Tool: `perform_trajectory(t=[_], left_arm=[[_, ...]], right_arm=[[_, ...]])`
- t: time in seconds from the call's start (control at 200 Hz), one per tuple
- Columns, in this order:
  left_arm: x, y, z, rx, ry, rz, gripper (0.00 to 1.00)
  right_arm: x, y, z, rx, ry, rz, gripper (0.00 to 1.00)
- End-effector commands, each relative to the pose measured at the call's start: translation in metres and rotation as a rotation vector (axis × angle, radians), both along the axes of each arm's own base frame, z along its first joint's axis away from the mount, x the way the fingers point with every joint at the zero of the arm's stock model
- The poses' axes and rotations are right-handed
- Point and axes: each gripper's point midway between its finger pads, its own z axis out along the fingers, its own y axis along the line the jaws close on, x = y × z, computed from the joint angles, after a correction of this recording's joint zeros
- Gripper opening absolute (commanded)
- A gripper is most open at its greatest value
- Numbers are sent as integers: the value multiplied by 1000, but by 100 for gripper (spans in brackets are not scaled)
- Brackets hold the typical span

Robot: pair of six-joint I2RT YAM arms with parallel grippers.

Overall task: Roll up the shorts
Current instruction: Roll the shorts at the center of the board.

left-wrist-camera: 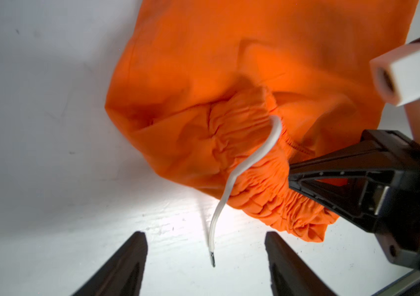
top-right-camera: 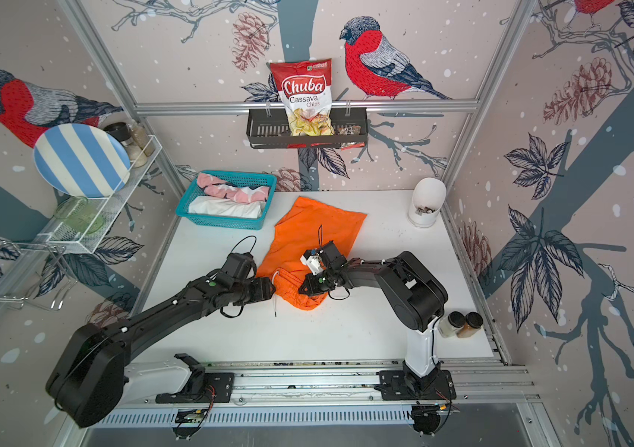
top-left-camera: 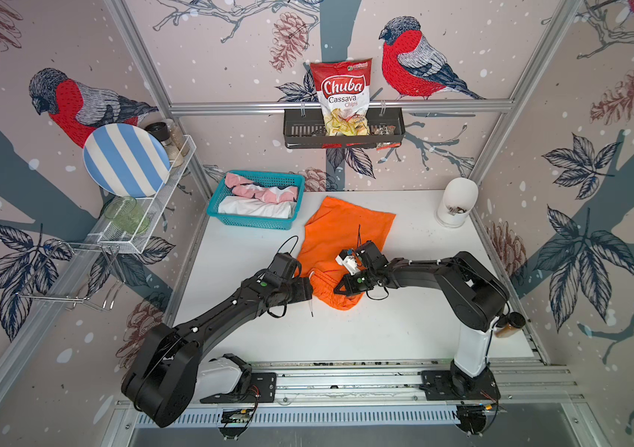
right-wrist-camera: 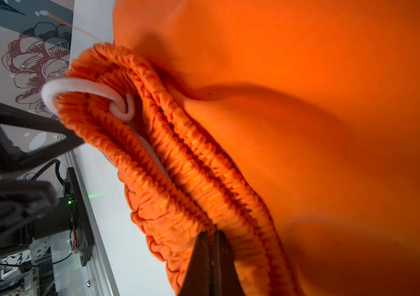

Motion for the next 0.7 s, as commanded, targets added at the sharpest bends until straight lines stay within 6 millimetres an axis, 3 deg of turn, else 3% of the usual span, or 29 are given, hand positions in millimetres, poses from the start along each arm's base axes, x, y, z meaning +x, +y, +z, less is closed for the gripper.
perform_trajectory(t=[0.0,0.185,0.395,0.505,0.695], left_arm=[[19,-20,14,-183,-83,59,84],[35,-16,1,-291,-115,153,89],[42,-19,-22,-346,-71,146,81],[45,-21,-31,-355,-52,135,63],[46,-11,-45,-271,-16,146,18]], right_arm=[[-15,-18,-24,-116,84,-38,0],[-17,-20,-23,-119,83,-39,0],[-18,-18,-19,-115,75,-30,0],[-18,-20,-21,-129,72,-31,0],[-10,-27,-10,-194,-16,-43,0]])
